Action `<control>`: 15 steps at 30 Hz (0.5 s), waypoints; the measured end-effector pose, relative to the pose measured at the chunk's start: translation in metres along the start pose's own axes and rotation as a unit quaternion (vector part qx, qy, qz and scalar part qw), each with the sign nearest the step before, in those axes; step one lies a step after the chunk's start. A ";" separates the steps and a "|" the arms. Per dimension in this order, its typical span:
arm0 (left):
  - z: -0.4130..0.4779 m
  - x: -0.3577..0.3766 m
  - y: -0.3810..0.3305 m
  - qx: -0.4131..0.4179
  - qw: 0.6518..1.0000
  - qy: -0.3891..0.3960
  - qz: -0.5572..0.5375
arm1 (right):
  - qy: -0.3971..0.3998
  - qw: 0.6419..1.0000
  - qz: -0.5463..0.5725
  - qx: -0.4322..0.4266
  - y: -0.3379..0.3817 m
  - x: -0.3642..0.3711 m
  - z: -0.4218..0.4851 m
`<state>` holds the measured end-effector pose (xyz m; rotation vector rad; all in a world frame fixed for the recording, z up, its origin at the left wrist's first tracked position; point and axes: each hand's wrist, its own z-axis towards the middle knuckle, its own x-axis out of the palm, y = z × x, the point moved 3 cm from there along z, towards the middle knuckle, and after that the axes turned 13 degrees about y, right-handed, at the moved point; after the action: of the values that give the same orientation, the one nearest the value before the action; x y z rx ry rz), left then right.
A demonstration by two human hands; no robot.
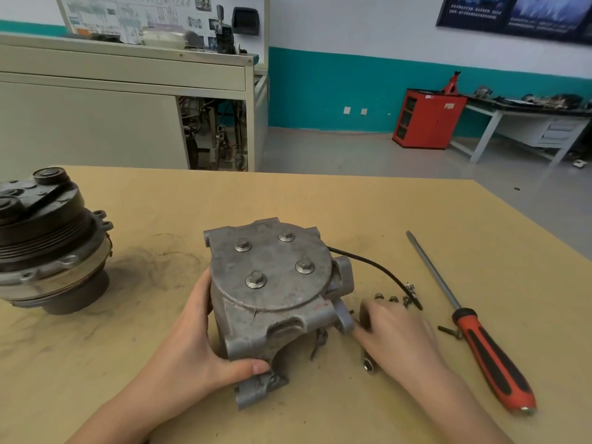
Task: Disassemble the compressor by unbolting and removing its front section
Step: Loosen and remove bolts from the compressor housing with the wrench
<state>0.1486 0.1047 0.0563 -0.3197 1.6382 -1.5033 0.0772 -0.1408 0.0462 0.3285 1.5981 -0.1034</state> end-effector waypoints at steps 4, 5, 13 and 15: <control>0.001 0.001 -0.002 0.005 1.000 -0.001 0.004 | 0.003 1.000 -0.017 -0.009 0.009 0.004 -0.003; 0.001 0.001 -0.002 0.006 1.000 0.001 0.004 | 0.002 1.000 -0.005 -0.013 0.010 0.002 -0.004; 0.001 -0.001 0.003 0.024 0.999 0.012 0.034 | 0.109 0.940 0.321 0.045 -0.019 -0.027 -0.043; 0.002 0.000 0.004 0.025 0.999 0.013 0.038 | 0.173 0.895 0.408 0.050 -0.034 -0.027 -0.066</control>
<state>0.1512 0.1045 0.0531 -0.2079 1.6130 -1.4946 0.0050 -0.1593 0.0727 1.1220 1.6789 0.5510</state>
